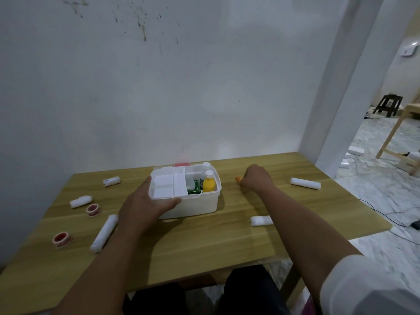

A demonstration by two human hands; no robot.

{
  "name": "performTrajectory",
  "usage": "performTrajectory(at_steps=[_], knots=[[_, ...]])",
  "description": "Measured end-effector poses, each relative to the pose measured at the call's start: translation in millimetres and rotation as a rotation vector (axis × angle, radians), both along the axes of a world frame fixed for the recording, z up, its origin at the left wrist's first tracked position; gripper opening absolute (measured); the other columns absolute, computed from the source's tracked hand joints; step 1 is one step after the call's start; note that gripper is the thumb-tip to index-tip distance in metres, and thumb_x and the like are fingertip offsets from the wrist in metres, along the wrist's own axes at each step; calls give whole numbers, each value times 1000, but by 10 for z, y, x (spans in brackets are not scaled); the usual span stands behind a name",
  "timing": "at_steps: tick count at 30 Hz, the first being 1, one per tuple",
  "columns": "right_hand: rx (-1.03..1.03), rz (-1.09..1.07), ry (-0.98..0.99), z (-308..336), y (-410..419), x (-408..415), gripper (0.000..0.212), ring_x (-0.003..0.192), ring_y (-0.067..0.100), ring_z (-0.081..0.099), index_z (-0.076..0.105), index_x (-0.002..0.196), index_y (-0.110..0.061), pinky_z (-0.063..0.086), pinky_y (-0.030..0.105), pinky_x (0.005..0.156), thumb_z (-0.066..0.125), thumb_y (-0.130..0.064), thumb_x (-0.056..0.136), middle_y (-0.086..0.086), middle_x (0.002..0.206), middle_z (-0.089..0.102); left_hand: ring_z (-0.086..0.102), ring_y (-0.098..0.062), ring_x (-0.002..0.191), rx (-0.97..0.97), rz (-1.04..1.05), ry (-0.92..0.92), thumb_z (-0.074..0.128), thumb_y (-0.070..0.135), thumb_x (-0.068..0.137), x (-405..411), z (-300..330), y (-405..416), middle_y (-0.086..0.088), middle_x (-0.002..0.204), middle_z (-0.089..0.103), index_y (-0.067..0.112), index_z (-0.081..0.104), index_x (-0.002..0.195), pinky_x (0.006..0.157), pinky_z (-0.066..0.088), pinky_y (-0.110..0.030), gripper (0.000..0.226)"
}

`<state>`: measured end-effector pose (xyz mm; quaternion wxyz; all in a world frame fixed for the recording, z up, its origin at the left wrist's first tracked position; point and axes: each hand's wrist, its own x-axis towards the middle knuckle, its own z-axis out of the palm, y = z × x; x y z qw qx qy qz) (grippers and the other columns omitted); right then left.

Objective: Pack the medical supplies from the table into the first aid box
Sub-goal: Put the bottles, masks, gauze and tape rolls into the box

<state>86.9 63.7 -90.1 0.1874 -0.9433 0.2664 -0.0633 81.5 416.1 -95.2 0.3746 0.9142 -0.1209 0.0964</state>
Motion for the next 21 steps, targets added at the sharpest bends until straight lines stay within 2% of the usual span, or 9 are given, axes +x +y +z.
performTrajectory(at_steps=[3, 5, 9, 12, 15, 19, 21], knots=[[84, 60, -141, 361, 87, 21, 33, 84, 24, 73, 71, 92, -11, 60, 38, 79, 82, -41, 84, 5, 85, 75, 56, -21, 127, -2, 0, 2, 77, 78, 62, -14, 14, -4, 9, 143, 60, 39, 42, 150, 80, 46, -35, 102], [152, 122, -226, 657, 202, 36, 30, 75, 20, 77, 71, 88, -13, 63, 37, 78, 87, -37, 80, 4, 76, 77, 54, -24, 130, 1, 10, 13, 79, 75, 64, -23, 32, -17, 5, 146, 58, 36, 42, 152, 83, 46, -37, 104], [222, 244, -286, 1163, 497, 84, 34, 71, 21, 79, 75, 86, -7, 66, 40, 77, 97, -26, 68, 7, 74, 78, 54, -25, 130, 5, -2, 12, 82, 69, 66, -40, 59, -37, 3, 146, 58, 33, 43, 152, 81, 44, -35, 101], [234, 348, -243, 1399, 719, 90, 42, 67, 20, 75, 78, 89, -3, 66, 34, 72, 100, -29, 64, 12, 78, 79, 54, -25, 130, 5, -4, 15, 82, 70, 66, -28, 54, -32, 3, 147, 58, 33, 42, 152, 81, 45, -35, 102], [168, 461, -126, 1462, 933, 105, 44, 63, 15, 69, 81, 97, -2, 60, 23, 59, 99, -27, 66, 11, 81, 79, 54, -25, 130, 13, -12, 18, 80, 75, 64, -13, 28, -21, 3, 147, 57, 35, 39, 153, 83, 49, -38, 105], [-39, 598, 49, 1402, 1162, 113, 45, 76, 16, 74, 81, 101, -7, 62, 23, 62, 99, -30, 66, 6, 90, 79, 52, -26, 131, 17, -3, 37, 79, 76, 64, 6, 7, -20, 2, 150, 55, 35, 37, 155, 88, 52, -43, 109], [-175, 663, 116, 1338, 1262, 109, 38, 83, 16, 73, 81, 103, -10, 55, 21, 61, 96, -26, 73, 3, 95, 78, 53, -25, 130, 19, -10, 36, 78, 79, 62, 10, 3, -18, 3, 149, 56, 37, 36, 154, 88, 53, -43, 109]])
